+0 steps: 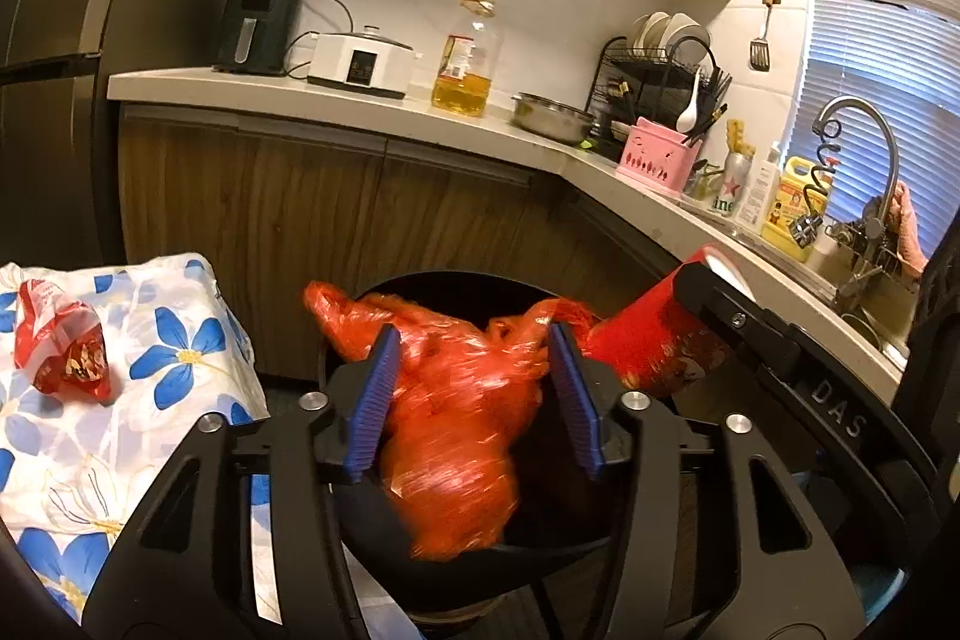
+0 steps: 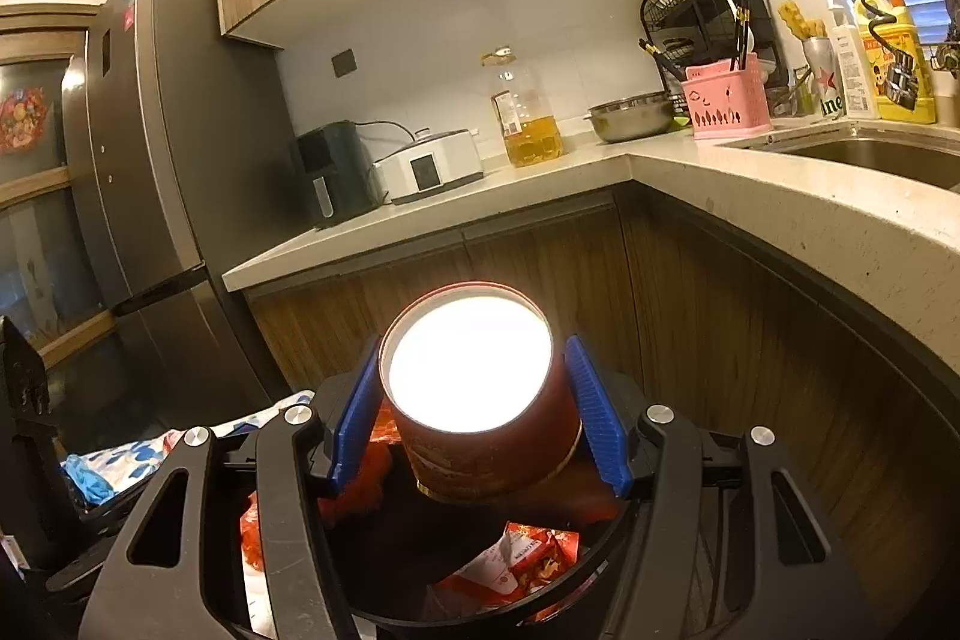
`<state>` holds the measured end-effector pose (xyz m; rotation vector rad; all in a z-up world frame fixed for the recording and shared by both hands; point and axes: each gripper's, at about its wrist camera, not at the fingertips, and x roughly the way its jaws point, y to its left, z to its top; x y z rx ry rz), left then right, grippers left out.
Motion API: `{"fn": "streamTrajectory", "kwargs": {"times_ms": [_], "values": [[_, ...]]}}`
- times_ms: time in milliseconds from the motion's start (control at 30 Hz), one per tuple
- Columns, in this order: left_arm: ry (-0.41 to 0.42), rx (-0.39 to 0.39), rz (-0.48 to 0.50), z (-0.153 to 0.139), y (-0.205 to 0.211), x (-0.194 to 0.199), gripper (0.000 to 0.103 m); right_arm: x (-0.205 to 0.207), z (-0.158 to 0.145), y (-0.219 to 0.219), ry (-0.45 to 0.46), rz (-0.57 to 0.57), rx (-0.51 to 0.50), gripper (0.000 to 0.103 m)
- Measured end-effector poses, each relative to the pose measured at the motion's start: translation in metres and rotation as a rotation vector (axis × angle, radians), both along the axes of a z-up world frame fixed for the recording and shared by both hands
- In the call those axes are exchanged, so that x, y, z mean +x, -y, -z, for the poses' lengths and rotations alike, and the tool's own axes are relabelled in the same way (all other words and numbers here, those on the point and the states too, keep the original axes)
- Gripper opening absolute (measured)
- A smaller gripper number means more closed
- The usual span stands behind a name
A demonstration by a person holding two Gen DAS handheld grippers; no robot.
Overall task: Collect trash
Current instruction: 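Open both tools to drop the red bag and cup into the bin, then move both open tools back over the table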
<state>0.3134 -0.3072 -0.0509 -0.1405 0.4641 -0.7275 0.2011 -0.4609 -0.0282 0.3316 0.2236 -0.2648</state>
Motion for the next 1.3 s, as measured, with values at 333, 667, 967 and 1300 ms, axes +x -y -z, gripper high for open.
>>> {"fn": "streamTrajectory", "kwargs": {"times_ms": [333, 667, 967, 1300], "values": [[-0.035, -0.026, -0.089, 0.003, -0.032, 0.001, 0.066, 0.003, 0.004, -0.001, -0.019, -0.001, 0.009, 0.066], [0.01, 0.005, -0.247, -0.009, -0.075, -0.035, 0.087, -0.023, -0.003, -0.029, -0.019, -0.009, -0.023, 0.081], [0.037, 0.027, -0.459, -0.001, -0.134, -0.077, 0.088, -0.048, 0.003, -0.078, -0.037, -0.089, -0.052, 0.083], [0.038, 0.053, -0.699, 0.015, -0.221, -0.113, 0.088, -0.064, 0.018, -0.137, -0.077, -0.206, -0.056, 0.083]]}}
